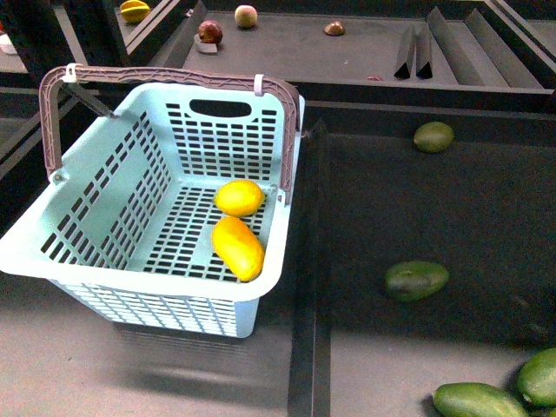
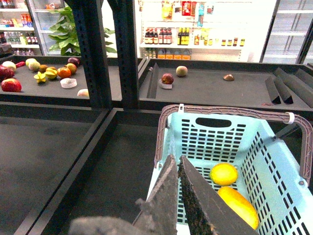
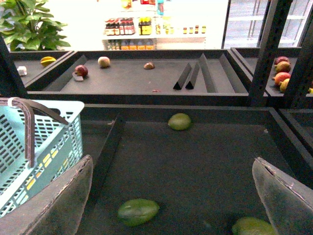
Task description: Pick lemon and mango into basket
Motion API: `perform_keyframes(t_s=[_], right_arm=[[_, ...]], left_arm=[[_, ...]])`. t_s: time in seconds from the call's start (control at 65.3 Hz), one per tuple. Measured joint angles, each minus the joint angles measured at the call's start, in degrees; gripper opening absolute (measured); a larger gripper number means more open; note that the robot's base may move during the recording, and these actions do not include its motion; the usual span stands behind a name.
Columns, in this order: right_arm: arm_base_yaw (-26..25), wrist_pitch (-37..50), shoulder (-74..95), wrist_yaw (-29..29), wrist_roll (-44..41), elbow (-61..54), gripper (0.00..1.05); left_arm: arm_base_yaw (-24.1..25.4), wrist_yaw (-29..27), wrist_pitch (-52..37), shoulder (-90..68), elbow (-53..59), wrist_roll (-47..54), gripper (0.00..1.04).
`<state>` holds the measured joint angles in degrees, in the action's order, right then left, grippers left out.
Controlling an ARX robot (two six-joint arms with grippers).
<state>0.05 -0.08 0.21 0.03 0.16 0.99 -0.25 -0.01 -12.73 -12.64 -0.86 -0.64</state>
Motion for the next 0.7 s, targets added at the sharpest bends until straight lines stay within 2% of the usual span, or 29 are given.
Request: perform_keyframes(t_s=[0.138, 0.199, 0.628, 0.674, 0.705], right_arm=[[0.0, 0.0, 0.0, 0.0, 0.0, 0.0, 0.96], [0.0, 0.0, 0.0, 0.02, 0.0, 0.0, 0.96], [0.0, 0.0, 0.0, -0.02, 0.0, 0.0, 0.96], [0.0, 0.0, 0.0, 0.0, 0.0, 0.0, 0.96], [0.0, 0.0, 0.0, 0.0, 0.0, 0.0, 0.96]], left_arm=[[0.0, 0.0, 3.17, 3.1, -0.02, 0.0, 0.03], [0.02, 0.02, 11.8, 10.14, -0.02, 0.02, 0.03], [0.02, 0.02, 12.55, 12.28, -0.02, 0.02, 0.03], [0.02, 0.0, 12.55, 12.28, -0.02, 0.0, 0.09], [0.02, 0.02, 12.55, 12.28, -0.02, 0.0, 0.18]])
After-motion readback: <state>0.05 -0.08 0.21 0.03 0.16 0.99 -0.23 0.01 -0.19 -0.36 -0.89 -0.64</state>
